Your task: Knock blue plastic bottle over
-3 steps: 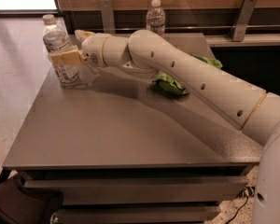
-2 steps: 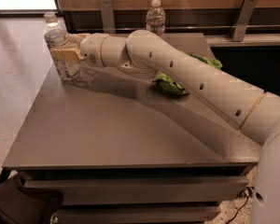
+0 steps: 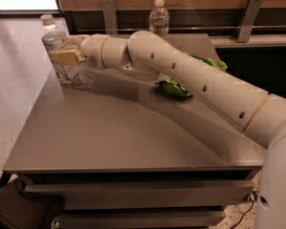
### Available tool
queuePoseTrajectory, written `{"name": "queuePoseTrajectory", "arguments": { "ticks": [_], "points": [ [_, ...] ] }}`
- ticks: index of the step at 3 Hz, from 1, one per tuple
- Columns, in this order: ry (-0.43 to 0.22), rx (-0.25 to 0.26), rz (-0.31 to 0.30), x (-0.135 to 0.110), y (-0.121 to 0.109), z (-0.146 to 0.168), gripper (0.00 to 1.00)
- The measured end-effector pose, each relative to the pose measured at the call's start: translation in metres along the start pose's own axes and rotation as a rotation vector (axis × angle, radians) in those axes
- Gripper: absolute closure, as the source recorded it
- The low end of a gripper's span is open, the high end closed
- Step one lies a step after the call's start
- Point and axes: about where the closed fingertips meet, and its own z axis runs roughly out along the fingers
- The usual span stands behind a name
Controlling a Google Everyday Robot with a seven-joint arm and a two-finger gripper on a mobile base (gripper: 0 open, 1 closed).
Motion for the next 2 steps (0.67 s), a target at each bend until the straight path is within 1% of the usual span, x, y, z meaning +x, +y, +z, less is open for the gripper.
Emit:
{"name": "queuePoseTrajectory", "arguments": {
  "ticks": [1, 2],
  "points": [
    [0.001, 0.002, 0.0, -0.001, 0.001, 0.0, 1.0],
    [0.051, 0.067, -0.017, -0.018, -0.002, -0.027, 1.0]
  ]
}}
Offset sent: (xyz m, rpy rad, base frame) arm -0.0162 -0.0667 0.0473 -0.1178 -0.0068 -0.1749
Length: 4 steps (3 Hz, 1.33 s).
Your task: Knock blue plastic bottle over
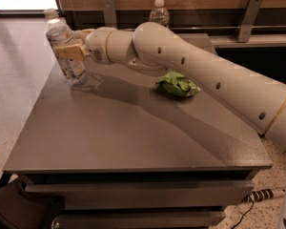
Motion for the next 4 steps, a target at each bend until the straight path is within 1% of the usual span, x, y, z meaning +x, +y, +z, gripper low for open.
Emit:
{"name": "queuePoseTrajectory", "arguments": {
  "ticks": [1, 2, 3, 4],
  "points": [
    [0.072, 0.068, -0.022, -0.022, -0.003, -0.029, 1.0],
    [0.161, 0.087, -0.075, -0.05, 0.008, -0.047, 1.0],
    [0.288, 0.065, -0.135, -0.072, 0.017, -0.047, 1.0],
    [0.433, 0.081, -0.11, -0.066, -0.004, -0.051, 1.0]
  ]
}}
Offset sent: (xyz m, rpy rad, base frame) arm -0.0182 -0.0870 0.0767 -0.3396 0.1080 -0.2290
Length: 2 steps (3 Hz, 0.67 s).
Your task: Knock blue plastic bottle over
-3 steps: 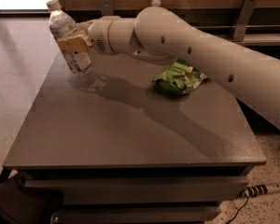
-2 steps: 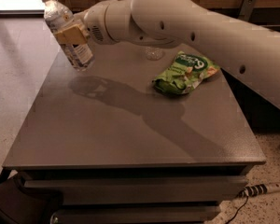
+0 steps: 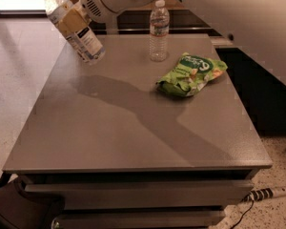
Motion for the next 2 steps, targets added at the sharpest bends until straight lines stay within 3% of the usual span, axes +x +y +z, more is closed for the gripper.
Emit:
{"name": "queuePoseTrajectory", "arguments": {
  "ticks": [2],
  "points": [
    [0.33, -0.018, 0.144, 0.057, -0.009, 0.004, 1.0]
  ]
}}
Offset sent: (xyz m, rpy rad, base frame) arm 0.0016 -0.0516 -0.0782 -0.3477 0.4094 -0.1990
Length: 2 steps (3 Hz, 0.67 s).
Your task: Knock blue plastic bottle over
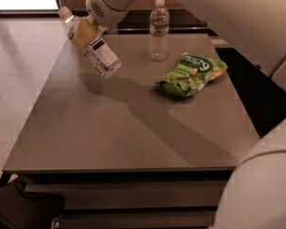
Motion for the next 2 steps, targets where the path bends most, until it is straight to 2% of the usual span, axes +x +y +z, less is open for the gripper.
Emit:
{"name": "queuePoseTrajectory", "arguments": {
  "ticks": [1, 2],
  "points": [
    [0.139, -0.054, 0.003, 0.021, 0.013, 0.031, 1.0],
    [0.169, -0.088, -0.031, 0.024, 0.022, 0.056, 1.0]
  ]
}}
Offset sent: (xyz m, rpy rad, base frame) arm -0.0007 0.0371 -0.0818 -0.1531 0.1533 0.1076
